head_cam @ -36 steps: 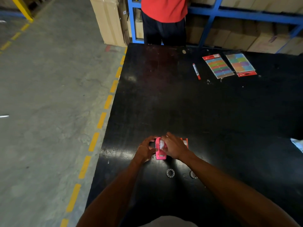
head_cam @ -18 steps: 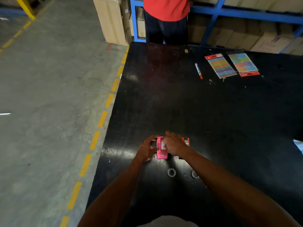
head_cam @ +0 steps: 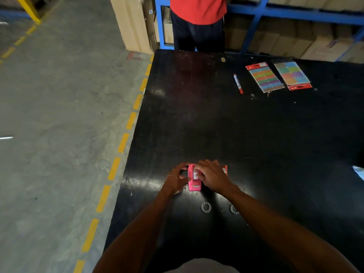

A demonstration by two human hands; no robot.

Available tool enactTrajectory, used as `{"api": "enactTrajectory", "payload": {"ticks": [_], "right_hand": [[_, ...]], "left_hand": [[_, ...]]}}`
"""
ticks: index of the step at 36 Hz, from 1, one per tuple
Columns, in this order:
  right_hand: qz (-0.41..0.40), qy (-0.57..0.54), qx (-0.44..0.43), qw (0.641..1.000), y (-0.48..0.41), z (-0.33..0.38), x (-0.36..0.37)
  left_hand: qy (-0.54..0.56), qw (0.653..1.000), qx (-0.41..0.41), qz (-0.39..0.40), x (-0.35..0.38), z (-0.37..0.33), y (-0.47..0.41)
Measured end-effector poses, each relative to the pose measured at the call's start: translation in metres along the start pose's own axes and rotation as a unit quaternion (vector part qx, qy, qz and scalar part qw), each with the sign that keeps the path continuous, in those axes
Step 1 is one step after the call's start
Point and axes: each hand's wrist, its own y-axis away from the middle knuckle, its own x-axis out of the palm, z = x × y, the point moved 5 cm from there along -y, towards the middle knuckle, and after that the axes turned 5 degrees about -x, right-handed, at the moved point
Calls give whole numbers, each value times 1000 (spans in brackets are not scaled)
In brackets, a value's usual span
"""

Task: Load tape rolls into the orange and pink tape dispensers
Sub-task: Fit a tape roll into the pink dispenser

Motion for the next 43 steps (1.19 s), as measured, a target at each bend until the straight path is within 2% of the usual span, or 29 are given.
{"api": "enactTrajectory", "payload": {"ticks": [8,21,36,43], "right_hand": [[18,32,-16,999,7,-5,3],[-35,55,-18,998,5,5,-4],[-47,3,-27,999,33,22,5],[-41,25,-22,999,51,30,17]], "left_hand": [[-4,1000,-4,4,1,1,-1],[14,1000,1,8,1,3,-1],[18,1000,10,-1,0,0,2],[4,1000,20,-20,1,1,3]]}}
